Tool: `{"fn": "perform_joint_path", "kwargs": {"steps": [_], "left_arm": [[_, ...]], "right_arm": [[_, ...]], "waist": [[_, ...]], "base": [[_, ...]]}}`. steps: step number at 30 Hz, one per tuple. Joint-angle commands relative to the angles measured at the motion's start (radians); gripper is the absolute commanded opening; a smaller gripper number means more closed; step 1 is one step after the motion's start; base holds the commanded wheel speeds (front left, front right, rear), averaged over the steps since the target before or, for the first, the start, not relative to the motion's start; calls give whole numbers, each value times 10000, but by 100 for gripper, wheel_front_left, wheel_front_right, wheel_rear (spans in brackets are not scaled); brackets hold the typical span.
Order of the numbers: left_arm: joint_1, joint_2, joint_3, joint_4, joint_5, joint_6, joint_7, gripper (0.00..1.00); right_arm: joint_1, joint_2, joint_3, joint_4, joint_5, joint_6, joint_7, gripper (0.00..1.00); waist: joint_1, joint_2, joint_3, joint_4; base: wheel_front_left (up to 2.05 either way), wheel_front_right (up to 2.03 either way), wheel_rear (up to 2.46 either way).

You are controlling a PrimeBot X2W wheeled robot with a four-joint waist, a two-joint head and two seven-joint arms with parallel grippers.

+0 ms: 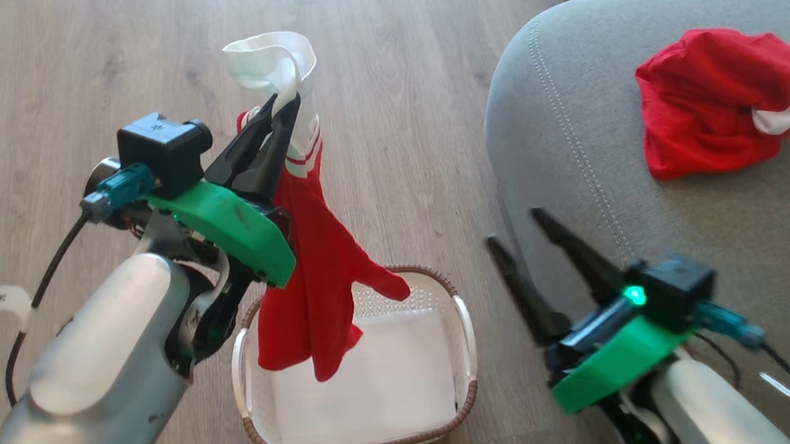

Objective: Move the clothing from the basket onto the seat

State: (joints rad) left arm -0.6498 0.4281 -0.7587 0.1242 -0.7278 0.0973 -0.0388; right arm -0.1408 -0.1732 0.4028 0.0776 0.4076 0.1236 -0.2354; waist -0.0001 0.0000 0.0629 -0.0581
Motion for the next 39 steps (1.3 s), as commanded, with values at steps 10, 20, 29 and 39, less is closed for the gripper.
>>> {"fn": "perform_joint_path", "kwargs": {"steps": [10, 20, 29, 39], "left_arm": [[-1233, 139, 485, -440, 107, -52, -15, 0], [-1645, -94, 271, -471, 156, -183, 163, 0], [-2192, -583, -107, -442, 283, -396, 296, 0], [-2355, -1014, -485, -450, 279, -584, 337, 0]], "right_arm": [[-2246, -423, 2309, 462, 332, 71, 362, 100], [-3656, -205, 3498, 2070, 1757, 71, 464, 100], [-5315, -104, 5367, 4522, 3416, 71, 304, 100], [-6826, 57, 7294, 6127, 5027, 71, -202, 100]], "waist": [[1, 0, -19, 326], [1, 0, -64, 654], [1, 0, -85, 1271], [1, 0, -50, 1690]], "base": [[0, 0, 0], [0, 0, 0], [0, 0, 0], [0, 0, 0]]}}
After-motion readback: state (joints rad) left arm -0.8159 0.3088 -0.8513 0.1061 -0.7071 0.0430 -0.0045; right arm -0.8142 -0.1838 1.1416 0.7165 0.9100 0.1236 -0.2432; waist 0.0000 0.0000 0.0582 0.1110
